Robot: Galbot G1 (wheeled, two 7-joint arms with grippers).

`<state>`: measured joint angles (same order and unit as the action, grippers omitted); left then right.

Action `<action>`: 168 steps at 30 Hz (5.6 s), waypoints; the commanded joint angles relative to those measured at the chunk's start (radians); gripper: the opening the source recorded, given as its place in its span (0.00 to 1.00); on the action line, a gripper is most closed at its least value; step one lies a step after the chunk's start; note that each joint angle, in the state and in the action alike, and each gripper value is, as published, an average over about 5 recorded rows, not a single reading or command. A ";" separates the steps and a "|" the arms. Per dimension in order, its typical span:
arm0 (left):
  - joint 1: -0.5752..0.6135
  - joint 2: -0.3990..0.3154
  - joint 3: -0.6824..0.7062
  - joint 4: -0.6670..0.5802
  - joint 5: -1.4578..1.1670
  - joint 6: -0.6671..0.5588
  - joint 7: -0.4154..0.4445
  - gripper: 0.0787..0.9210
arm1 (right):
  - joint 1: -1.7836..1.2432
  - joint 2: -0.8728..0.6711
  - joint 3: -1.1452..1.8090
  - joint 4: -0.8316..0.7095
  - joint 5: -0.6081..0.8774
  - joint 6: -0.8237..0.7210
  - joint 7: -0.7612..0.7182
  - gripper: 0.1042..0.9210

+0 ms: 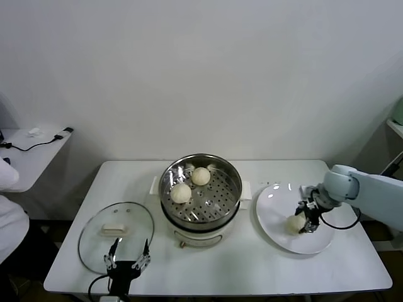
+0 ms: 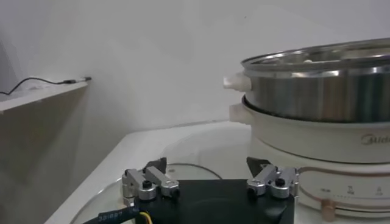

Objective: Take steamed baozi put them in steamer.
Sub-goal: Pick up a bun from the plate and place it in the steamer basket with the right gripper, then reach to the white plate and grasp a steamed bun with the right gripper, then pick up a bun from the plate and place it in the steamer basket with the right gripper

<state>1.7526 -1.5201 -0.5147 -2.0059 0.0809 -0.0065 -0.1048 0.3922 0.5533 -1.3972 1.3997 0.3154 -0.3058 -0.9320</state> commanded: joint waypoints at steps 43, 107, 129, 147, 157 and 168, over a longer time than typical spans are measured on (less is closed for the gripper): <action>0.013 -0.006 -0.010 -0.021 0.005 -0.011 -0.001 0.88 | 0.236 0.658 -0.111 0.121 -0.329 0.709 0.019 0.67; 0.025 -0.030 -0.001 -0.009 0.027 -0.026 -0.001 0.88 | -0.253 0.016 0.244 -0.320 -0.140 0.093 -0.089 0.88; 0.023 -0.029 0.004 0.008 0.033 -0.024 -0.004 0.88 | -0.313 0.106 0.346 -0.400 -0.182 0.085 -0.053 0.80; 0.023 -0.035 0.012 0.003 0.043 -0.012 -0.004 0.88 | 0.102 0.070 0.101 -0.212 -0.010 0.120 -0.130 0.67; 0.021 -0.030 0.014 -0.009 0.039 -0.005 -0.002 0.88 | 0.473 0.252 -0.019 0.017 0.326 0.030 -0.094 0.67; 0.014 -0.026 0.000 -0.019 0.029 -0.001 0.001 0.88 | 0.445 0.467 -0.131 0.107 0.475 -0.080 0.041 0.67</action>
<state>1.7668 -1.5491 -0.5088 -2.0222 0.1136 -0.0073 -0.1045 0.7469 0.8472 -1.4112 1.4012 0.6248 -0.3060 -0.9795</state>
